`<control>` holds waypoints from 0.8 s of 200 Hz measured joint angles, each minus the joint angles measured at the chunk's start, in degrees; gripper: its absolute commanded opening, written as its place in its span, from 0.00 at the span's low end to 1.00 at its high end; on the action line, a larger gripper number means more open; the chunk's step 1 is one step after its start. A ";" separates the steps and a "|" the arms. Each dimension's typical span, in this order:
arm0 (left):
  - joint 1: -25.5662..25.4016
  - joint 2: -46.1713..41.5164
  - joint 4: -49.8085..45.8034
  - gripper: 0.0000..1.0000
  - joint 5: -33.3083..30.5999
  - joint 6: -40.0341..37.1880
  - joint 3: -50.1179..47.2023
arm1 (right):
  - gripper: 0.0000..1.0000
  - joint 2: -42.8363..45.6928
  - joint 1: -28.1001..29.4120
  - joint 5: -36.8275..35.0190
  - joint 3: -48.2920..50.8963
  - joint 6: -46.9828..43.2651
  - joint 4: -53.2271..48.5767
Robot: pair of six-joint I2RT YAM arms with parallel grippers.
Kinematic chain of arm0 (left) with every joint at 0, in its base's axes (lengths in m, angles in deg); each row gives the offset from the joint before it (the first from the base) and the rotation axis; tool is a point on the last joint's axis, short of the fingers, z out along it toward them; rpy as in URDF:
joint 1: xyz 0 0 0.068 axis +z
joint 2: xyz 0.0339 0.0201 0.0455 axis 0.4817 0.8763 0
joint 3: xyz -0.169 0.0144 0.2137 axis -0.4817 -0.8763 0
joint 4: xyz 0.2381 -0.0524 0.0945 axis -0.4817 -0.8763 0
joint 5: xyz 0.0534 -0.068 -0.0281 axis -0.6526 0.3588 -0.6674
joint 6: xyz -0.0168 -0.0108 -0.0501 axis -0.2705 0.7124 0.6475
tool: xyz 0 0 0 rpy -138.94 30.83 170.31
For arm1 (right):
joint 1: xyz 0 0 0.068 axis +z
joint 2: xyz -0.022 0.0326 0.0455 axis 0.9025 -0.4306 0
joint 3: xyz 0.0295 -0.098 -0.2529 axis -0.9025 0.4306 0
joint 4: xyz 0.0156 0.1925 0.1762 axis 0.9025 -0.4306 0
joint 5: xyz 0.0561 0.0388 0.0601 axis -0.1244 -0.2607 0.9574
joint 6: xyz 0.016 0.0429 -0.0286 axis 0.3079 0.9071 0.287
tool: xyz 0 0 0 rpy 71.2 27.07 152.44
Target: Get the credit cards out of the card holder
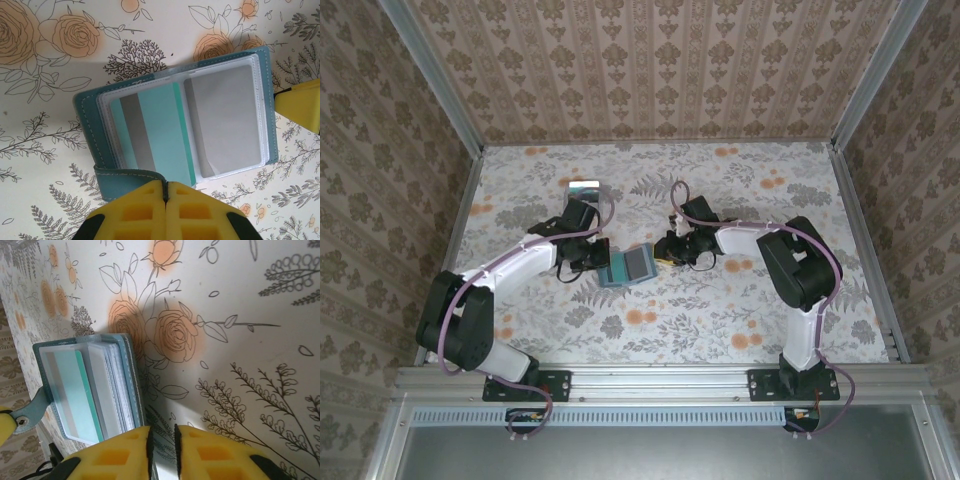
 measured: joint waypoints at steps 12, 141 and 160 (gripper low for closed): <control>0.00 0.00 0.00 0.00 0.02 0.00 0.00 | 0.25 0.00 0.00 0.59 0.00 0.02 0.72; 0.00 0.04 0.00 0.00 0.02 0.00 0.00 | 0.29 1.79 0.11 0.70 1.25 1.42 5.33; 0.00 0.04 0.00 0.00 0.02 0.00 0.00 | 0.29 1.75 0.11 0.52 1.29 1.25 5.18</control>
